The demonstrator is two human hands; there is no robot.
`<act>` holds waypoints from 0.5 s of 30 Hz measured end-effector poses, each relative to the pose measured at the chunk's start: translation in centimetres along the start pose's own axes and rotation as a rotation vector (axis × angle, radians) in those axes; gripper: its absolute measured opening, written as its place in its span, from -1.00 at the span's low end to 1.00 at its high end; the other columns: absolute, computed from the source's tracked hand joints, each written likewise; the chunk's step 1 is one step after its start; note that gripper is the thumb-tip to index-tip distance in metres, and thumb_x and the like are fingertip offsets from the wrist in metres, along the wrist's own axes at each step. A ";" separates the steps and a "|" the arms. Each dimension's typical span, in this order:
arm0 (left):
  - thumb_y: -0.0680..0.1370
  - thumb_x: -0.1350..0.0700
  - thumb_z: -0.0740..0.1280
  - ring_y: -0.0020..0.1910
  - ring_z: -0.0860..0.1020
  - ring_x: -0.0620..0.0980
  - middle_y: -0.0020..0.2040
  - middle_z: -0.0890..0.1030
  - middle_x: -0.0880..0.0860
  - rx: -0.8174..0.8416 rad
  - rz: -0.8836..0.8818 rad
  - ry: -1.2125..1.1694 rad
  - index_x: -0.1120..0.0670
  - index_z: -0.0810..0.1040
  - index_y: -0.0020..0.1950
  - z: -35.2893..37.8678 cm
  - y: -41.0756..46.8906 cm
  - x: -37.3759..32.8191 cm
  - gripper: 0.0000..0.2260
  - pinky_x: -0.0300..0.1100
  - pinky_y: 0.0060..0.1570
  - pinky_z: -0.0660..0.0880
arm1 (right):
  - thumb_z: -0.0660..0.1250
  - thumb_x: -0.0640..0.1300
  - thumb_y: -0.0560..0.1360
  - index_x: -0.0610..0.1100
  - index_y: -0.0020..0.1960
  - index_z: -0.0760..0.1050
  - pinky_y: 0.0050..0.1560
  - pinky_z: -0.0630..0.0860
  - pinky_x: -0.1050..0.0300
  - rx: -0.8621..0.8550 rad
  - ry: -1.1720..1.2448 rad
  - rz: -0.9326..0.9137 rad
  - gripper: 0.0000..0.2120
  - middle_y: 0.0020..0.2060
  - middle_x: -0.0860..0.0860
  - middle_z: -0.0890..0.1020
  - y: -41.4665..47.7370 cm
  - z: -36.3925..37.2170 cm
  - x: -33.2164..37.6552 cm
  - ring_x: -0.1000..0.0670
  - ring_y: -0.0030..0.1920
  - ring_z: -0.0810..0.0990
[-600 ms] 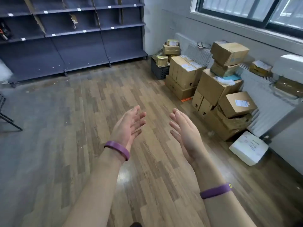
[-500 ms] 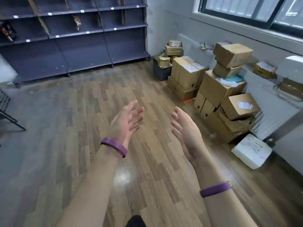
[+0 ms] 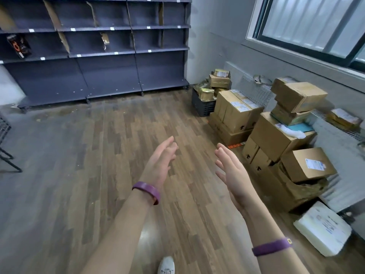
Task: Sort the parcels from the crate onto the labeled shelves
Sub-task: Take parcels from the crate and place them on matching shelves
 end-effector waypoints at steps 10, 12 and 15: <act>0.62 -0.11 0.13 0.26 0.51 -0.01 0.27 0.55 -0.03 0.005 -0.126 -0.101 -0.08 0.37 0.41 -3.4 19.8 -1.9 -0.63 0.03 0.37 0.32 | 0.14 0.17 0.61 0.07 0.47 0.30 0.42 0.35 -0.03 -0.016 -0.013 0.040 -0.53 0.39 0.12 0.42 18.4 4.5 4.3 0.07 0.36 0.41; 0.62 -0.11 0.13 0.26 0.51 0.00 0.26 0.55 -0.03 0.010 -0.151 -0.105 -0.09 0.37 0.41 -3.4 23.0 -2.3 -0.64 0.06 0.38 0.30 | 0.16 0.16 0.60 0.07 0.46 0.32 0.42 0.34 -0.02 -0.025 -0.003 0.039 -0.54 0.38 0.13 0.44 21.6 5.1 4.8 0.09 0.34 0.42; 0.63 -0.10 0.12 0.27 0.49 0.01 0.28 0.53 -0.04 0.015 -0.186 -0.089 -0.10 0.35 0.41 -3.0 27.9 -2.9 -0.65 0.08 0.39 0.30 | 0.18 0.16 0.59 0.08 0.44 0.34 0.43 0.34 -0.02 -0.038 0.031 0.035 -0.55 0.37 0.14 0.45 26.5 5.5 5.2 0.12 0.33 0.43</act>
Point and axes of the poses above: each hand's wrist, its own y-axis towards the middle knuckle, its own z-axis out of the palm, x = y × z, the point moved 6 cm from there along y, towards the middle knuckle
